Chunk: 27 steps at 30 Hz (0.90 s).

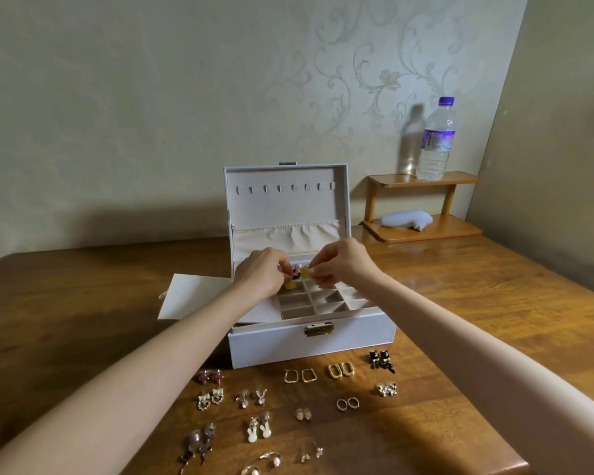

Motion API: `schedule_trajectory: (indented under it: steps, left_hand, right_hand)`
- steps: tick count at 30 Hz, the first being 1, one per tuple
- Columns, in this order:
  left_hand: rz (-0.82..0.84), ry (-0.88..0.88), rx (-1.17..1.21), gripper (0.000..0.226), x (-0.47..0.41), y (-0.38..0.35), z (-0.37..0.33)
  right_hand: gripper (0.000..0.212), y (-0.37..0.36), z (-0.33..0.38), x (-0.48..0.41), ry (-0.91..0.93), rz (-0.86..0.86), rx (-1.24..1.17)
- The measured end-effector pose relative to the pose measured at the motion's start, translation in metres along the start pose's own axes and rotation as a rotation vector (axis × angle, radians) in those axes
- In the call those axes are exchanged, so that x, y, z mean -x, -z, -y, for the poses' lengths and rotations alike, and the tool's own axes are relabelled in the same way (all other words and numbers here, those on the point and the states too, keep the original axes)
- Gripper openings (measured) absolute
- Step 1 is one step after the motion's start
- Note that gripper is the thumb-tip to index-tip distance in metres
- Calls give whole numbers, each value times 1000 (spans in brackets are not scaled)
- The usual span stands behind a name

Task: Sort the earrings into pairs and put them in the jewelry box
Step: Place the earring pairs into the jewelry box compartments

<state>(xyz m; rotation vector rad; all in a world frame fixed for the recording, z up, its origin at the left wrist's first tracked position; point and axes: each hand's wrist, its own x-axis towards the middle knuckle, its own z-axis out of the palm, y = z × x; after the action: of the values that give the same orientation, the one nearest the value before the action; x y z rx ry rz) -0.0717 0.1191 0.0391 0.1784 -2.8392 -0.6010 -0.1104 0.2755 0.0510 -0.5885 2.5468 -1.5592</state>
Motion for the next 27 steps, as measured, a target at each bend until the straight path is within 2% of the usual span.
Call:
schedule_trajectory:
  steps: [6, 10, 16, 23, 27]
  left_hand:
    - [35, -35, -143, 11, 0, -2, 0]
    - [15, -64, -299, 13, -1, 2, 0]
    - [7, -34, -458, 16, -6, 2, -4]
    - [-14, -57, -413, 21, 1, 1, -1]
    - [-152, -140, -287, 17, 22, 15, -1]
  right_hand:
    - [5, -3, -3, -11, 2, 41, 197]
    - [13, -10, -1, -17, -12, 74, 255]
    - [13, -23, 4, -22, 15, 75, 444]
    - [13, -38, 2, -21, 154, -20, 738]
    - [15, -36, 4, -8, 228, -52, 735]
